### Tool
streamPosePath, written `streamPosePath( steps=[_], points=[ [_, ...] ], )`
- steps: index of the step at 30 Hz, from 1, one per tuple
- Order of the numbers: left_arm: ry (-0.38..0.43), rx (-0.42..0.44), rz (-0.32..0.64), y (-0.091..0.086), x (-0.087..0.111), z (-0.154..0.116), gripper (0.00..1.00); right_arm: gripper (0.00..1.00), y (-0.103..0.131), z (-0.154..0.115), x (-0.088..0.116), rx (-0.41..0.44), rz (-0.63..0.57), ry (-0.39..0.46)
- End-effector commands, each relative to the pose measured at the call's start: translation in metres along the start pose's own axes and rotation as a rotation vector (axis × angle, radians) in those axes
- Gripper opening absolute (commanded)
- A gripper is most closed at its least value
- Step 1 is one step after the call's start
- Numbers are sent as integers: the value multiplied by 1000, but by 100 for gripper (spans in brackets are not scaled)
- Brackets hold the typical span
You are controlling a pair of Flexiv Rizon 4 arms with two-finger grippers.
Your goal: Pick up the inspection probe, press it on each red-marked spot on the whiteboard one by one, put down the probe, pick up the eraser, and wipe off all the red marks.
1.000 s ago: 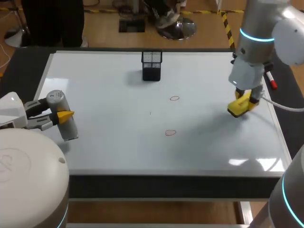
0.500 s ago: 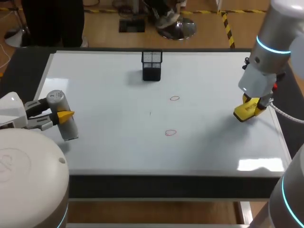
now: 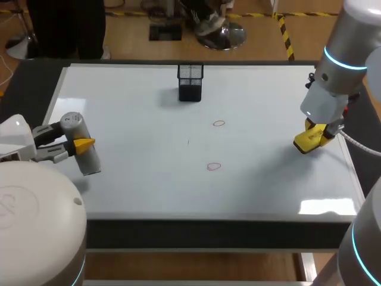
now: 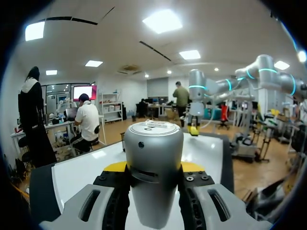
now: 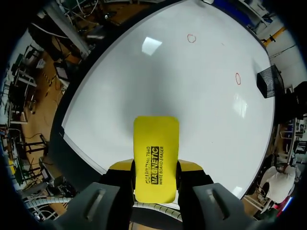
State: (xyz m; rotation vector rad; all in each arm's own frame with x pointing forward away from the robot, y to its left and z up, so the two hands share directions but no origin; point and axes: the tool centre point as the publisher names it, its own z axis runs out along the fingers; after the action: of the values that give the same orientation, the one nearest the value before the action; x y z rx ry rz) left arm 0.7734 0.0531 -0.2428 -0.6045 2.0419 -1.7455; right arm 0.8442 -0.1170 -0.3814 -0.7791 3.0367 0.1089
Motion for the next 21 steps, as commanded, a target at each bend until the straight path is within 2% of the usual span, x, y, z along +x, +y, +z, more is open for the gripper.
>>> streamPosePath(
  steps=[1,13,21],
  points=[
    [20,11,5,-14,4,18,0,0,0,-1,0,3,-1,1],
    [200,28,39,-51,15,105,0,0,0,-1,0,3,-1,1],
    [287,45,56,-66,27,162,0,0,0,-1,0,3,-1,1]
  ],
)
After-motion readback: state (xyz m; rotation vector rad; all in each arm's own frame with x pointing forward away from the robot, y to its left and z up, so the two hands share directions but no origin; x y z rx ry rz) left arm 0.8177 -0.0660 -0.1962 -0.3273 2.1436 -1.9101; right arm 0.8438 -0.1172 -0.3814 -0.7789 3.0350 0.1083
